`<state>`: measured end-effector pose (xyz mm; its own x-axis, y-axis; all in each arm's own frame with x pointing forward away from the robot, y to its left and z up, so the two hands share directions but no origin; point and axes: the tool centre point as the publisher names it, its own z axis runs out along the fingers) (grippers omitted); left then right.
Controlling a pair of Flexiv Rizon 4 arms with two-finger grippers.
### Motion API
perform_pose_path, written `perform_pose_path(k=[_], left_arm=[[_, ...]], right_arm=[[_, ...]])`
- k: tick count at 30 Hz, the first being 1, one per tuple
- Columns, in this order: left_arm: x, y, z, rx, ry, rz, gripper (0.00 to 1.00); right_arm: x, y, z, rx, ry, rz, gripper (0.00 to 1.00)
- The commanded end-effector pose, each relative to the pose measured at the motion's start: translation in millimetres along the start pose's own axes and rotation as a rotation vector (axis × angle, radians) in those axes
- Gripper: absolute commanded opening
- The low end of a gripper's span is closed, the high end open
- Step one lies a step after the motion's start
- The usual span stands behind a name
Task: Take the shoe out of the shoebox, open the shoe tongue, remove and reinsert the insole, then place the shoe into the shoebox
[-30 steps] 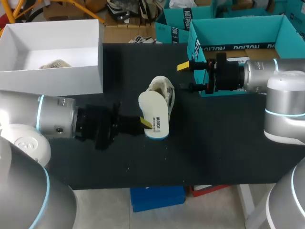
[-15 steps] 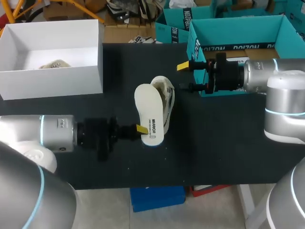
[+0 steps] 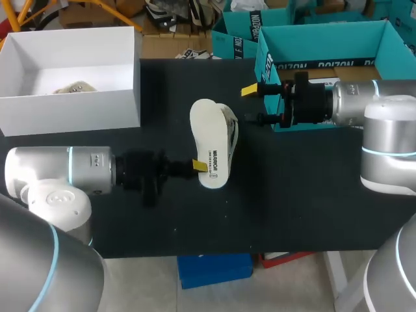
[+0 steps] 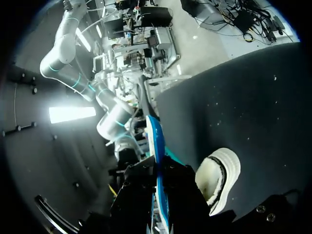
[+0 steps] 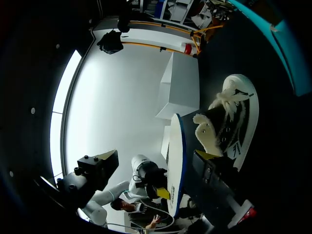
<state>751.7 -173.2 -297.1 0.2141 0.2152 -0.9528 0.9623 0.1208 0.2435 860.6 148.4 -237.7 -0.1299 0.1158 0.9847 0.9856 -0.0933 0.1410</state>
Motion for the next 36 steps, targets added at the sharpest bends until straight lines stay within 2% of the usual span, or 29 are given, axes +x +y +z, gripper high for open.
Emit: perform_pose_path(k=[1, 11, 32, 36], left_arm=[[0.8, 14, 13, 0.003, -0.005, 0.005, 0.00], [-3.1, 38, 13, -0.011, -0.034, 0.012, 0.00], [-2.1, 33, 14, 0.006, -0.041, 0.001, 0.00], [-2.1, 33, 14, 0.006, -0.041, 0.001, 0.00]], right_arm=[[-1.0, -0.5, 2, -0.003, 0.000, 0.000, 1.00], [-1.0, -0.5, 2, -0.003, 0.000, 0.000, 1.00], [-1.0, -0.5, 2, -0.003, 0.000, 0.000, 1.00], [-8.9, 4.1, 0, 0.031, 0.024, -0.017, 1.00]])
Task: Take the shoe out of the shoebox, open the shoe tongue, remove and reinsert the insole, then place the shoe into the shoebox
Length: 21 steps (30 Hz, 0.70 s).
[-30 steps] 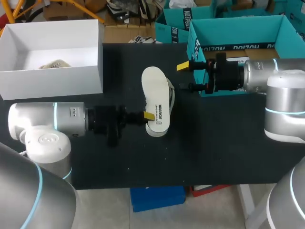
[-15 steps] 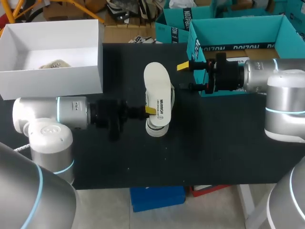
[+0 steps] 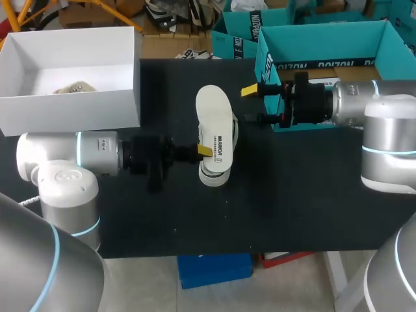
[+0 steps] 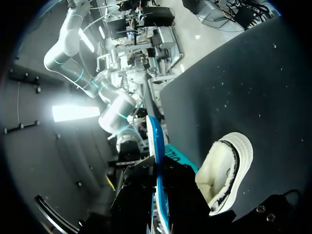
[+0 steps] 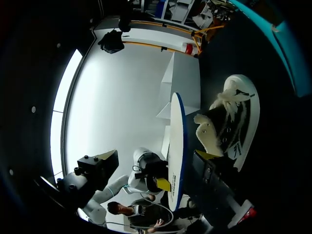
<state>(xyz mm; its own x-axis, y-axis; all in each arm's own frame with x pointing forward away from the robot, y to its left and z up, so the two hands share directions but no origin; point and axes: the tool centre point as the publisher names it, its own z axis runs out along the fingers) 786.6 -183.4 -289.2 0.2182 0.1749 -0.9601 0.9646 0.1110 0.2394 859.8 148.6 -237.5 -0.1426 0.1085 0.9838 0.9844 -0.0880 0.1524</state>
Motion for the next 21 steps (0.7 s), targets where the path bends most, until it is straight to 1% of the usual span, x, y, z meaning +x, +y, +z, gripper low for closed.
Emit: perform_pose_path(k=[1, 6, 8, 12, 21], left_arm=[[0.2, -1, 0, -0.004, 0.000, 0.003, 0.00], [0.2, -1, 0, -0.004, 0.000, 0.003, 0.00], [0.2, -1, 0, -0.004, 0.000, 0.003, 0.00], [0.2, -1, 0, -0.004, 0.000, 0.003, 0.00], [0.2, -1, 0, -0.004, 0.000, 0.003, 0.00]], right_arm=[[-10.4, 5.2, 1, 0.038, 0.016, -0.006, 1.00], [-16.2, 4.9, 0, 0.081, 0.010, -0.024, 1.00], [-19.7, 4.3, -2, 0.087, -0.013, -0.026, 1.00], [-19.6, 3.9, -1, 0.093, -0.014, -0.041, 1.00], [-21.1, -2.2, 18, 0.131, -0.043, -0.059, 1.00]])
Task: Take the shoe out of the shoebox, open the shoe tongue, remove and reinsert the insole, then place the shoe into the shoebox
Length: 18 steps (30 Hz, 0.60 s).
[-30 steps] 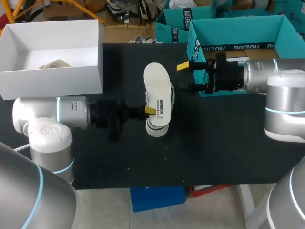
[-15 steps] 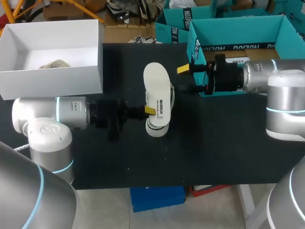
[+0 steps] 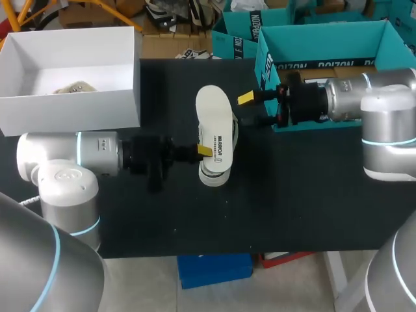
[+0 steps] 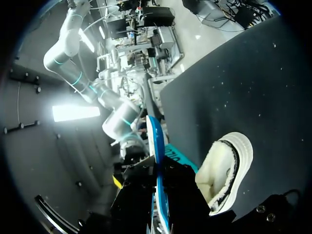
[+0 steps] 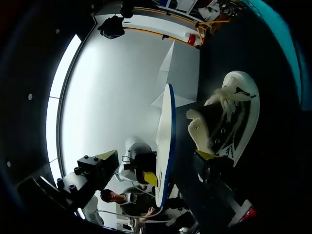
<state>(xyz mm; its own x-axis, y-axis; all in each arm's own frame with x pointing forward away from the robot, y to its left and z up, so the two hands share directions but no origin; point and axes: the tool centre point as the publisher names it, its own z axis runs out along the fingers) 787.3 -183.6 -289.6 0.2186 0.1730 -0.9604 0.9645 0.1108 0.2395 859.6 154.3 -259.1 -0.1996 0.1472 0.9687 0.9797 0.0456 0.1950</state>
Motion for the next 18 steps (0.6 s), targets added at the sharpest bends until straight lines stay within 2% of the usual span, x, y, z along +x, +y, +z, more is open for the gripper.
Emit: perform_pose_path(k=[1, 14, 16, 18], left_arm=[[-0.3, -2, 0, -0.005, 0.002, 0.003, 0.00], [-0.3, -2, 0, -0.005, 0.002, 0.003, 0.00], [-0.3, -2, 0, -0.005, 0.002, 0.003, 0.00], [-0.3, -2, 0, -0.005, 0.002, 0.003, 0.00]], right_arm=[[-0.2, 2.8, 12, 0.004, -0.005, 0.000, 1.00], [-7.3, -1.8, 34, 0.019, 0.002, 0.014, 0.98], [-8.9, -2.0, 37, 0.023, 0.007, 0.016, 0.89], [-9.6, -1.7, 38, 0.025, 0.010, 0.017, 0.75]])
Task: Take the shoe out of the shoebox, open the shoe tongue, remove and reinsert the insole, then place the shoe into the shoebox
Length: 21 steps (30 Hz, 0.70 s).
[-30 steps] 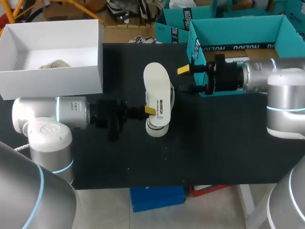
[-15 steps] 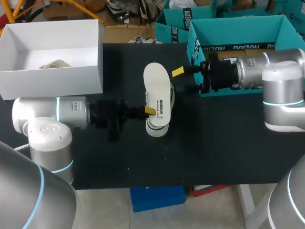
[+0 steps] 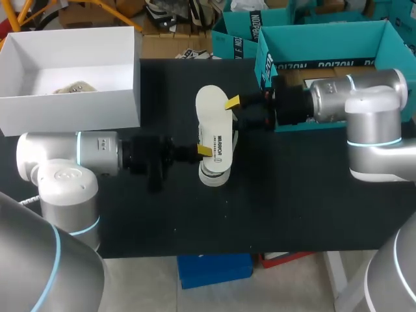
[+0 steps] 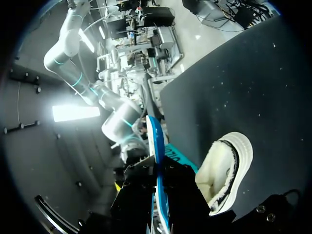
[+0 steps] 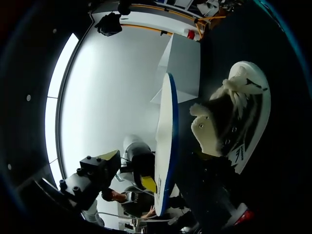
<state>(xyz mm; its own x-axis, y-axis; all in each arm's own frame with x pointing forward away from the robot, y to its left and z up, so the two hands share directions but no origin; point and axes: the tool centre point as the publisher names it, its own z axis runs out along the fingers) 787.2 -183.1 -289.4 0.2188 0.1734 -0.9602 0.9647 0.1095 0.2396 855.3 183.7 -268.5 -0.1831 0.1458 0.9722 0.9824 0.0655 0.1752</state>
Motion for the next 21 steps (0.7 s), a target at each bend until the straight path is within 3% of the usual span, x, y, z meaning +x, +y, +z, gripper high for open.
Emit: perform_pose_path(k=[1, 9, 12, 16, 17, 18, 19, 21], left_arm=[[-0.2, -2, 0, -0.006, 0.002, 0.003, 0.00], [-0.2, -2, 0, -0.006, 0.002, 0.003, 0.00], [-0.2, -2, 0, -0.006, 0.002, 0.003, 0.00], [-0.2, -2, 0, -0.006, 0.002, 0.003, 0.00], [-0.2, -2, 0, -0.006, 0.002, 0.003, 0.00], [-0.2, -2, 0, -0.006, 0.002, 0.003, 0.00], [-0.2, -2, 0, -0.006, 0.002, 0.003, 0.00], [-0.2, -2, 0, -0.006, 0.002, 0.003, 0.00]], right_arm=[[-6.1, 3.3, 8, 0.003, 0.009, 0.001, 0.71], [-11.0, -0.4, 16, 0.009, 0.025, 0.007, 0.62], [-14.6, -3.1, 21, 0.011, 0.034, 0.012, 0.51], [-18.2, -5.0, 24, 0.013, 0.040, 0.019, 0.44], [-18.8, -5.1, 24, 0.013, 0.040, 0.020, 0.34], [-19.0, -5.1, 24, 0.012, 0.040, 0.021, 0.10], [-19.1, -5.1, 24, 0.012, 0.039, 0.022, 0.00], [-19.9, -4.9, 24, 0.019, 0.026, 0.026, 0.00]])
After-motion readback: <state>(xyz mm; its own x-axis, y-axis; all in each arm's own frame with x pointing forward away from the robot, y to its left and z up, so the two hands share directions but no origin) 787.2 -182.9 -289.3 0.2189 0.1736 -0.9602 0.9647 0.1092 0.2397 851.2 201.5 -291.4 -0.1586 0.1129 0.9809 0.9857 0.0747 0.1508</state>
